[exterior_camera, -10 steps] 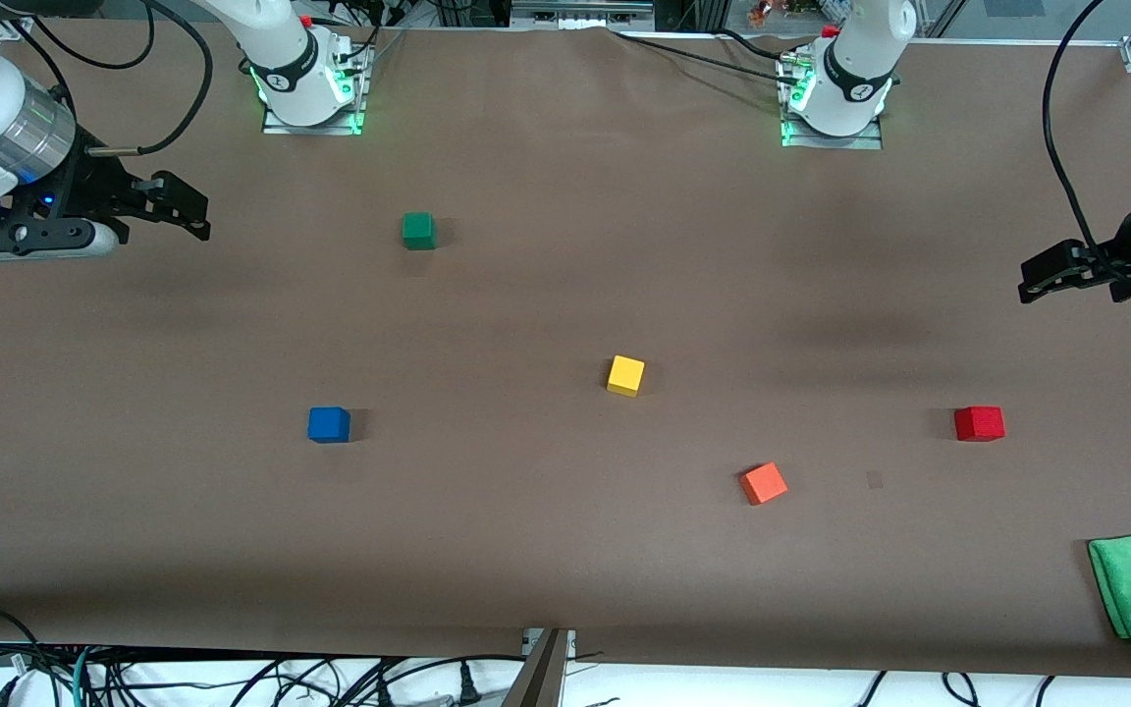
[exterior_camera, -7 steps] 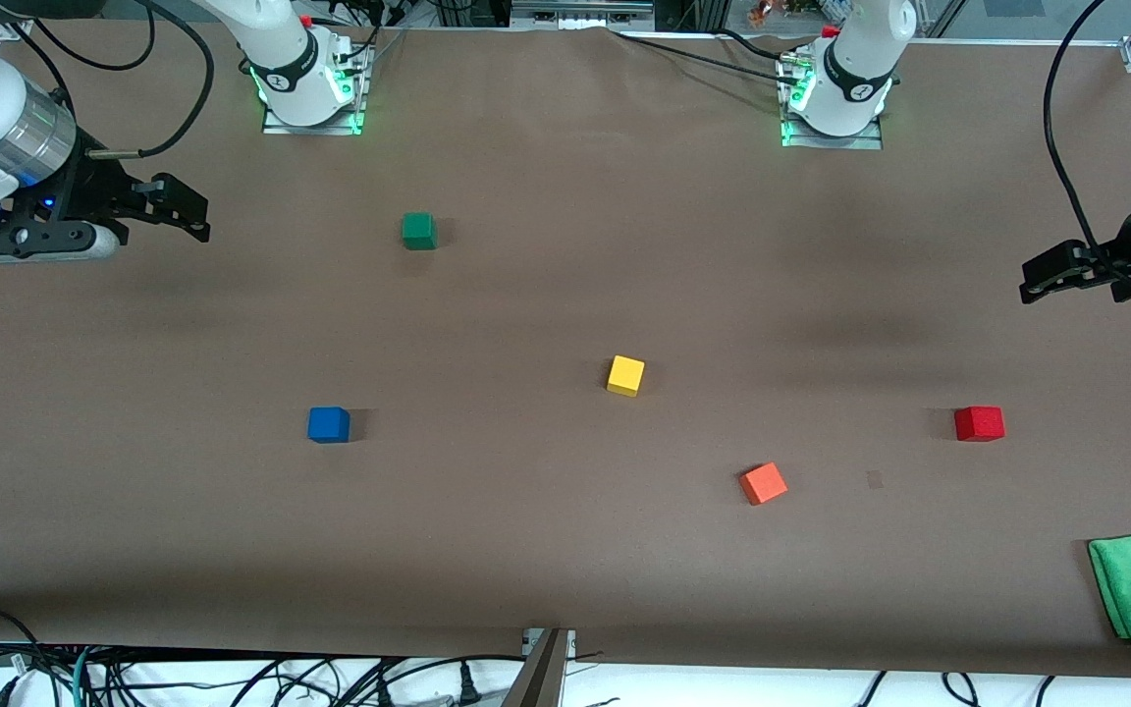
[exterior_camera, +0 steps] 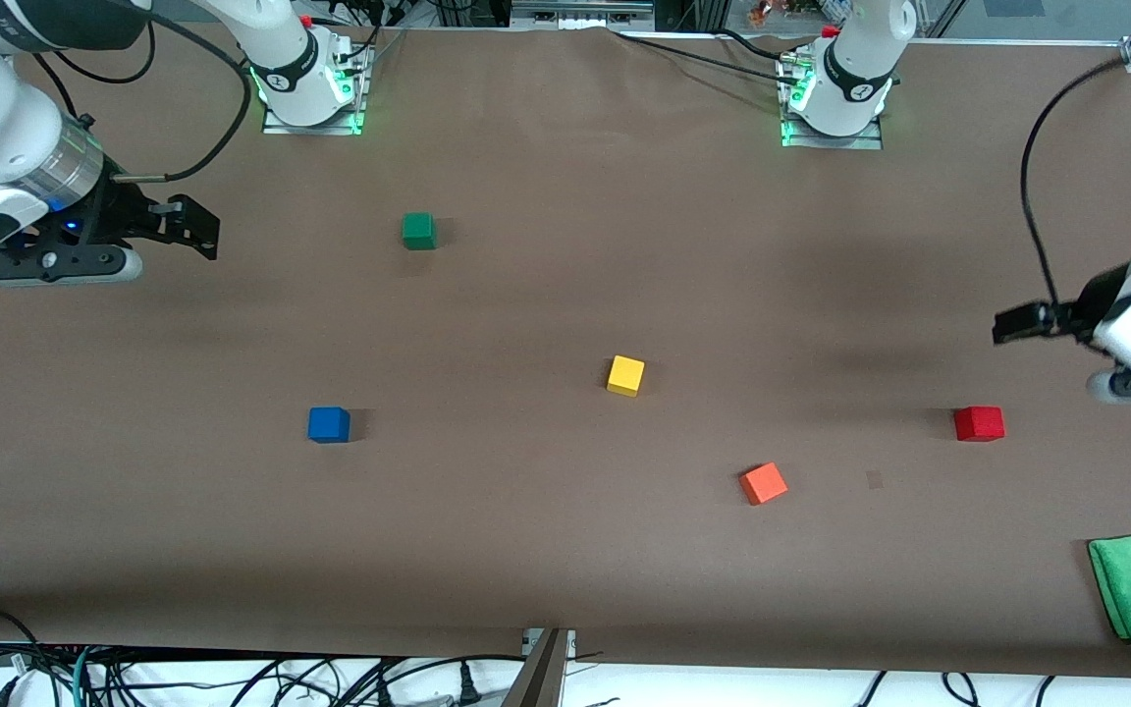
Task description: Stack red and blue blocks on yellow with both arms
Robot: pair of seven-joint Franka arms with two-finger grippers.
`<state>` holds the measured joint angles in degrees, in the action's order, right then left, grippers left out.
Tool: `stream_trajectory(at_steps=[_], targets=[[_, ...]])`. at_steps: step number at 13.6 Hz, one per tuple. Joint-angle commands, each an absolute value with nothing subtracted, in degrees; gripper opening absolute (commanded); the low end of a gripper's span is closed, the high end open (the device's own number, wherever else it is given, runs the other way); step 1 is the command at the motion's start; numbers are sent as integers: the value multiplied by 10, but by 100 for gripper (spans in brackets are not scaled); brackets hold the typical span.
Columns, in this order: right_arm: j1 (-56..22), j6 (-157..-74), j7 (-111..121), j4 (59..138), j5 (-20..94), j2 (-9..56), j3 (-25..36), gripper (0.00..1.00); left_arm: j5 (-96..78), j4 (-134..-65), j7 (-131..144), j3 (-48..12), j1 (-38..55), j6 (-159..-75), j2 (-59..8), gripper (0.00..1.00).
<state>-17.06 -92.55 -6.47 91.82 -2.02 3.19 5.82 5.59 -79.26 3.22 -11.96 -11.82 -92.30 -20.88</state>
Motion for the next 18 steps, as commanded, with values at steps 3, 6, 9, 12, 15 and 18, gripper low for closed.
stream_trajectory(at_steps=[3,6,9,12,15,18], targets=[[-174,-918,-62,899,2,36,58,100,86,-796,-28,-122,-174,-1027,-319,100],[-170,-917,-61,887,57,37,61,100,85,-810,-53,-123,-200,-1093,-373,100],[-176,-931,-61,886,48,67,58,100,85,-874,-85,-122,-215,-1198,-381,100],[-173,-934,-58,875,41,118,60,100,87,-916,-92,-122,-225,-1263,-387,100],[-176,-940,-60,869,11,136,58,100,87,-918,-123,-122,-237,-1266,-390,100],[-176,-992,-60,868,17,192,56,100,87,-918,-147,-122,-251,-1283,-405,100]])
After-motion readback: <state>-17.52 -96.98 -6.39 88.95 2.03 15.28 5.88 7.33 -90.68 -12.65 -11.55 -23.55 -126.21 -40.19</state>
